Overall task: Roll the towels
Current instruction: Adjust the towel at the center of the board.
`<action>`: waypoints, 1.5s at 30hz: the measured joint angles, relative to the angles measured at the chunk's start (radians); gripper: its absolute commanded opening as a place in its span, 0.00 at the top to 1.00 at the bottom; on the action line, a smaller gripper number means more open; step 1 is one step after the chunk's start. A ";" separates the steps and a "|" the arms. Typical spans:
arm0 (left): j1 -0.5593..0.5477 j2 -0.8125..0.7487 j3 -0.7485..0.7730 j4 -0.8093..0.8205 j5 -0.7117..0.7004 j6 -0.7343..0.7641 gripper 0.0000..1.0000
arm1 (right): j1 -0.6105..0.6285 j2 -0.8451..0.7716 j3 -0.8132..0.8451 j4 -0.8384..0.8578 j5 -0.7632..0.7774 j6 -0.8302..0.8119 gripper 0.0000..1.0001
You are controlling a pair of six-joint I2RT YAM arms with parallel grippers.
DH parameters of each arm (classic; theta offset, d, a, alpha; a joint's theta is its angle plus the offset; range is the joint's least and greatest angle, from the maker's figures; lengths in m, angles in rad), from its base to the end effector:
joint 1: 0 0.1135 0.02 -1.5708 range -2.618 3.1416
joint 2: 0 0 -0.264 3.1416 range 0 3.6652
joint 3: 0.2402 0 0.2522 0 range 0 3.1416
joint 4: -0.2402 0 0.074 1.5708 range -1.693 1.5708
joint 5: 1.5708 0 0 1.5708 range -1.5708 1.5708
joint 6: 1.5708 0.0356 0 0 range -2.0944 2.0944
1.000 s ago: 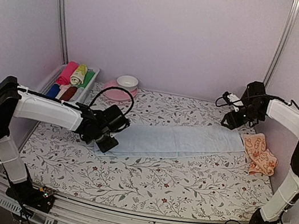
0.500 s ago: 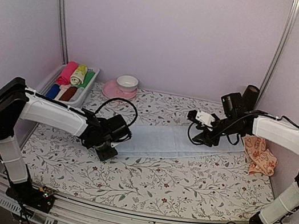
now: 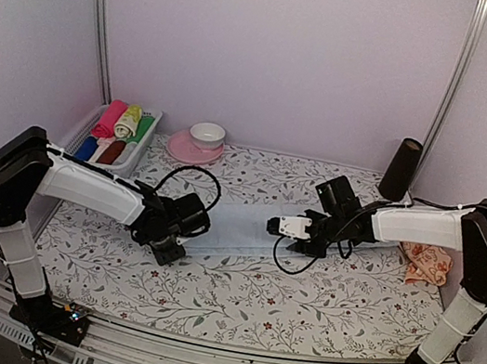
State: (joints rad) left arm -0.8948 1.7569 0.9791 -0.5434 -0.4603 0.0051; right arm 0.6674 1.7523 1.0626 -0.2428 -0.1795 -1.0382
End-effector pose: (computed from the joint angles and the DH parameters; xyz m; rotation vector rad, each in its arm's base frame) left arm 0.2073 -0.2332 0.1412 1.0990 2.4572 0.4238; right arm 0.2786 0.2277 0.1760 -1.9179 1.5774 0.0683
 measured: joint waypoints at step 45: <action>0.001 -0.014 -0.013 -0.002 -0.082 -0.043 1.00 | 0.046 0.120 -0.042 0.187 0.133 0.010 0.73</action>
State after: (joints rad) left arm -0.8936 1.7432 0.9657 -0.5449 -0.5426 -0.0383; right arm 0.7132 1.8725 1.0210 -0.0563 -0.0467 -1.0286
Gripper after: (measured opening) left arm 0.004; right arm 0.307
